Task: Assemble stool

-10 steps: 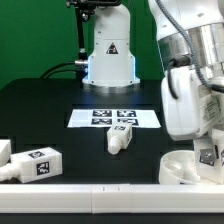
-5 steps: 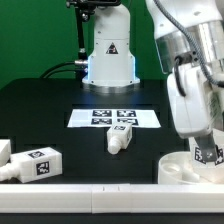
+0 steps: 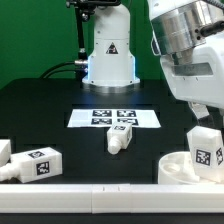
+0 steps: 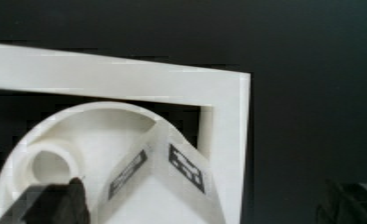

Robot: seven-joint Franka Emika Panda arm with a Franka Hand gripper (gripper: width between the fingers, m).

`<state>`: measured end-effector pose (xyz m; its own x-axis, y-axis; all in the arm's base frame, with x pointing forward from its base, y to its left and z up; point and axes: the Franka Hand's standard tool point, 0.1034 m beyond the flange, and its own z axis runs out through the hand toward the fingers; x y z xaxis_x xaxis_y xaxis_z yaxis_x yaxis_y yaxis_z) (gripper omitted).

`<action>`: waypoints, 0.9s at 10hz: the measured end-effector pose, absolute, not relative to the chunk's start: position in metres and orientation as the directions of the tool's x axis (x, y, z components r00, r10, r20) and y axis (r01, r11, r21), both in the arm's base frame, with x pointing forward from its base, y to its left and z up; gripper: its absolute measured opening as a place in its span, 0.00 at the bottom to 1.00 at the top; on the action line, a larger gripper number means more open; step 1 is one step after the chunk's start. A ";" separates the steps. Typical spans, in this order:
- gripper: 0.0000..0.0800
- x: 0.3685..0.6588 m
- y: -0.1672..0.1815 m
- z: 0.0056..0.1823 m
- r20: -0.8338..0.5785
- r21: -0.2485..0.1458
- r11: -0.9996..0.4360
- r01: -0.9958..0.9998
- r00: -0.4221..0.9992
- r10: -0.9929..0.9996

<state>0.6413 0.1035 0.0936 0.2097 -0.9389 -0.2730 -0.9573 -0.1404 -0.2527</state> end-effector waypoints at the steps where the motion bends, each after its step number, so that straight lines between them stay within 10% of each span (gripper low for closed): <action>1: 0.81 0.640 0.105 0.094 -0.255 -0.261 -0.216 -0.941 0.283 -0.925; 4: 0.81 0.619 0.114 0.120 -0.164 -0.167 -0.728 -0.665 0.747 -0.644; 9: 0.81 0.619 0.113 0.118 -0.068 -0.178 -0.947 -0.266 0.964 -0.258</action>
Offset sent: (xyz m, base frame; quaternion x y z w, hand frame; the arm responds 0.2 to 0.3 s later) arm -0.0239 0.0056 0.0294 -0.1598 -0.0068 -0.3781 0.9118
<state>0.6192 0.1132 0.1180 0.9637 -0.2580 -0.0682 -0.2662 -0.9473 -0.1783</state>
